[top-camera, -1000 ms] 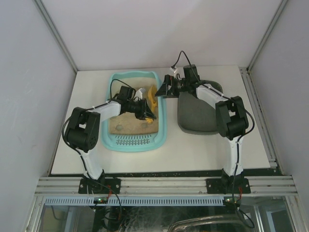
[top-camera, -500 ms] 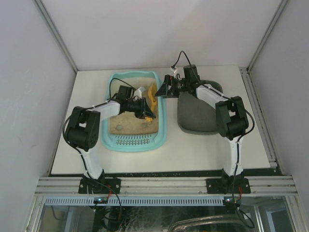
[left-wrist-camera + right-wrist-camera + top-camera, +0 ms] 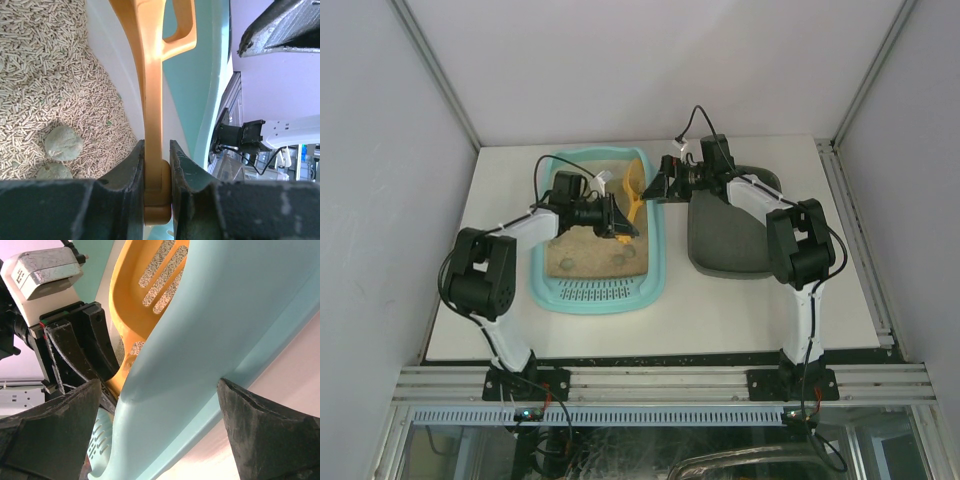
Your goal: Clean the litter box
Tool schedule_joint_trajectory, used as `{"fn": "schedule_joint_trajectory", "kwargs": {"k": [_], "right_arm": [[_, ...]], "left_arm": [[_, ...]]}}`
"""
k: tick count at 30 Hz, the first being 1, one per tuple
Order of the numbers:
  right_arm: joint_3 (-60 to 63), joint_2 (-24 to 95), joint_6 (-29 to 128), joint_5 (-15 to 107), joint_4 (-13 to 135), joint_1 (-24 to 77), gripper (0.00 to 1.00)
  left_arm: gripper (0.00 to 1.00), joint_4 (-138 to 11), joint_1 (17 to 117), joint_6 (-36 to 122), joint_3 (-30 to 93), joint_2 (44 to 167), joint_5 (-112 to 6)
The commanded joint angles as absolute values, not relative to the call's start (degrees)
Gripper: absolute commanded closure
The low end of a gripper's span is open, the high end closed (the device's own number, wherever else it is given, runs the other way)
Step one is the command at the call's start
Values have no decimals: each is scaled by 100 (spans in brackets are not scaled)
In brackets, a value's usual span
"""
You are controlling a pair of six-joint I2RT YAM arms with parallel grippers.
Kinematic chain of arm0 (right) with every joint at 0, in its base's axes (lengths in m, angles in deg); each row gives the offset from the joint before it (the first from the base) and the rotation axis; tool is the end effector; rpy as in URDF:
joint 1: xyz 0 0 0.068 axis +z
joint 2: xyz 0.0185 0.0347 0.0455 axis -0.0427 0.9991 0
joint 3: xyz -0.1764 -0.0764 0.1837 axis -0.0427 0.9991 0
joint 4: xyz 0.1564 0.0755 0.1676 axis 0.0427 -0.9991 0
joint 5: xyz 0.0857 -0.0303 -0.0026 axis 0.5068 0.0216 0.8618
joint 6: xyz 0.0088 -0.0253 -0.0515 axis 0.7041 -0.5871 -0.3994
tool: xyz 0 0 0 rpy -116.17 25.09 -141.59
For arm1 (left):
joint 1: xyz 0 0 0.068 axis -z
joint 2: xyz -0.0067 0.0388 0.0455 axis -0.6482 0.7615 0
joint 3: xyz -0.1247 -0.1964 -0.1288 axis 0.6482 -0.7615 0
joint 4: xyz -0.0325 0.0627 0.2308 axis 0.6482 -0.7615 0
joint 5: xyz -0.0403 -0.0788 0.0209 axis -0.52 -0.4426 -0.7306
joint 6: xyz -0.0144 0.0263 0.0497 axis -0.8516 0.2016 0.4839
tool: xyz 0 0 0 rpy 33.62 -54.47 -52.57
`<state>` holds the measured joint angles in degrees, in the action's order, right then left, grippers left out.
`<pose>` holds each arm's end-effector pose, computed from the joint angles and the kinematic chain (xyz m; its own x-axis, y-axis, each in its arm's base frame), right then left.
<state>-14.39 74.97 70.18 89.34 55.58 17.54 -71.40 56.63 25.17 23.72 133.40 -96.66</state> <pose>0.4181 0.1865 0.2199 -0.8597 -0.0034 -0.5108 -0.4647 0.4205 0.7792 0.3392 -0.1327 0.2014 -0.9353 -0.0481 -0.3507 0.2874 0.4754 -0.8315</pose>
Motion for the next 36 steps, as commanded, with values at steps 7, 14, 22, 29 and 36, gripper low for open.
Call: {"fn": "schedule_joint_trajectory", "kwargs": {"k": [7, 14, 22, 29, 36], "right_arm": [[-1328, 7208, 6869, 8891, 5688, 1847, 0], [-1345, 7207, 6869, 8891, 5697, 1865, 0], [-1267, 7116, 6770, 8836, 5653, 1865, 0], [-1162, 6958, 6631, 8755, 5610, 1880, 0], [-1044, 6814, 6420, 8611, 5534, 1961, 0]], "left_arm": [[100, -7331, 5679, 3028, 2349, 13017, -9682], [100, -7766, 5737, 3107, 2121, 12763, -9119], [100, -8097, 5736, 3124, 1771, 12354, -8641], [100, -8499, 5749, 3273, 1734, 12160, -8146], [100, -9487, 5987, 3759, 2289, 12708, -6863]]}}
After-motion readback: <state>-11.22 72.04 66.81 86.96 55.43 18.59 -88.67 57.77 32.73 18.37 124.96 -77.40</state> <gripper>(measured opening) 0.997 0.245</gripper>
